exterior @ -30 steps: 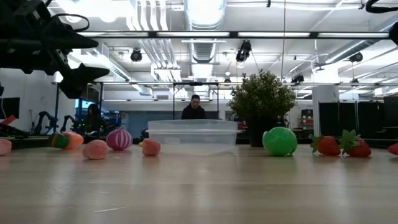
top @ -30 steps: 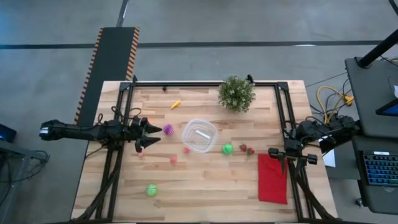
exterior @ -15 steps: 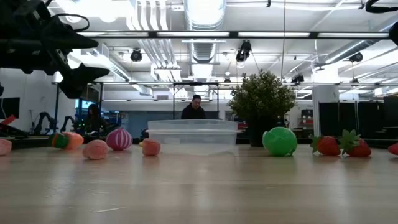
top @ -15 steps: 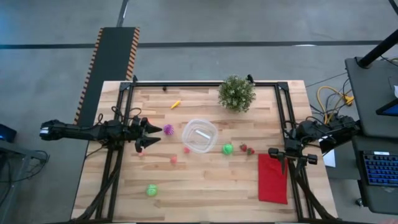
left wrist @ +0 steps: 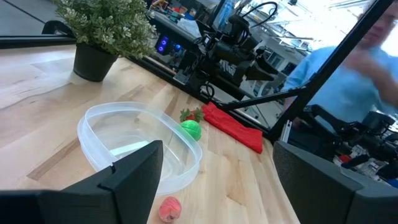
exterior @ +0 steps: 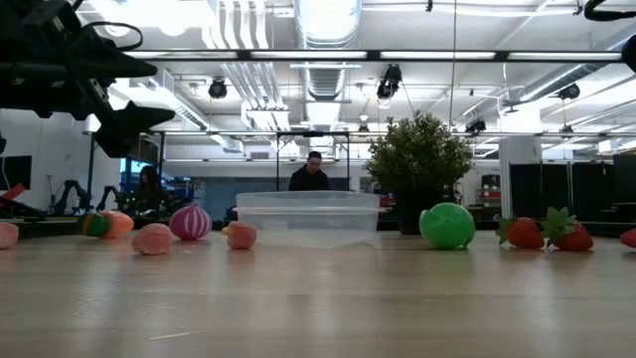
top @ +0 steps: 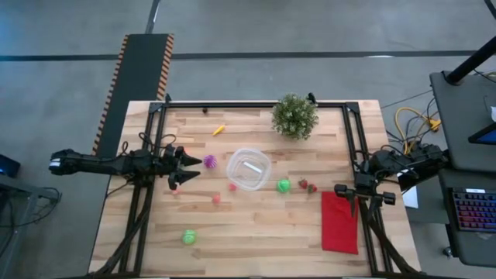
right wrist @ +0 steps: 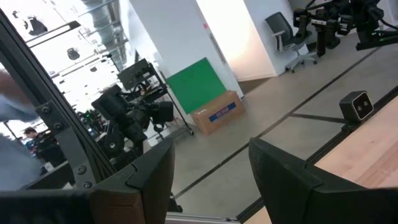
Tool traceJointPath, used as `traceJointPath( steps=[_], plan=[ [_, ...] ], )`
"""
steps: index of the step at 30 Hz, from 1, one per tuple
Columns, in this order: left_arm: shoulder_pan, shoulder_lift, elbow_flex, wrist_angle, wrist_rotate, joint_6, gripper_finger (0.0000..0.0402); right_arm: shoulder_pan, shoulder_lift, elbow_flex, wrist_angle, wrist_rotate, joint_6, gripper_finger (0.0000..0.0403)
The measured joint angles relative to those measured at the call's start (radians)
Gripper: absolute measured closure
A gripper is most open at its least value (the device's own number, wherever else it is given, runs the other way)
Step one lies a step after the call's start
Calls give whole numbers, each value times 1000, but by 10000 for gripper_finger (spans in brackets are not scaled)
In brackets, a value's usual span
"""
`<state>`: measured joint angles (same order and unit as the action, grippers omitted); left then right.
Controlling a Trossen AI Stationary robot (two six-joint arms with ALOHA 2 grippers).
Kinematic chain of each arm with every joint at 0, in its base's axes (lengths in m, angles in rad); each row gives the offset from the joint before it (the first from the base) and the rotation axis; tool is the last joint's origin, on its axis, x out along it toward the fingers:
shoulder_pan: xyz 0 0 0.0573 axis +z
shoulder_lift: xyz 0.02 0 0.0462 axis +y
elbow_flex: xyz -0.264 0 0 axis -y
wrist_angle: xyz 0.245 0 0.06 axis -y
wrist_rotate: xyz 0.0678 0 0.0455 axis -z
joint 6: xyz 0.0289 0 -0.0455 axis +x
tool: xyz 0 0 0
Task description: Pick and placing Produce into tupperware
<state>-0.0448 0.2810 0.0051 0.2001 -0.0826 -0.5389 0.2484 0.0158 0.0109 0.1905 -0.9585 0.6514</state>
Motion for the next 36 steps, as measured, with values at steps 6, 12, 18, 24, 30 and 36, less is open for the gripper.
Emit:
traceJointPath(
  steps=[6,12,18,24,30,36],
  plan=[
    [0,0,0,0,0,0,111,0,0,0,0,0,0,204],
    [0,0,0,0,0,0,111,0,0,0,0,0,0,204],
    [0,0,0,0,0,0,111,0,0,0,3,120,-54,204],
    [0,0,0,0,0,0,111,0,1,0,-36,656,-96,204],
    [0,0,0,0,0,0,111,-1,0,0,-27,1222,-22,204],
    [0,0,0,0,0,0,111,-1,2,0,-3,1522,163,204]
  ],
)
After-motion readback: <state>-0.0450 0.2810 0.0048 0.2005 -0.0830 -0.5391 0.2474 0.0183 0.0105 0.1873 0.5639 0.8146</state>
